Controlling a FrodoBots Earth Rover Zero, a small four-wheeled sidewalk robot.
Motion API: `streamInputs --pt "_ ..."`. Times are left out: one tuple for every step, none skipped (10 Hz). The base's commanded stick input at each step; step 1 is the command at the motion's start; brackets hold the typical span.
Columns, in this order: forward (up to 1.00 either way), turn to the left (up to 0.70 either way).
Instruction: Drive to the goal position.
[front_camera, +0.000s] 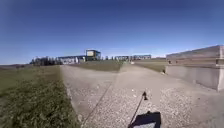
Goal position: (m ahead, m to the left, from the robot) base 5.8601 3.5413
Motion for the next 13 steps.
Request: streamInputs --pt "1.0 0.38" --pt "1.0 0.4" --pt "1.0 0.4" --pt "1.0 0.38" --pt "1.0 0.19" --pt "1.0 0.0" --pt "1.0 0.0" --pt "1.0 0.0" --pt "1.0 0.0" --pt "1.0 0.0" --pt "1.0 0.0" --pt "1.0 0.0" --pt "1.0 0.0"
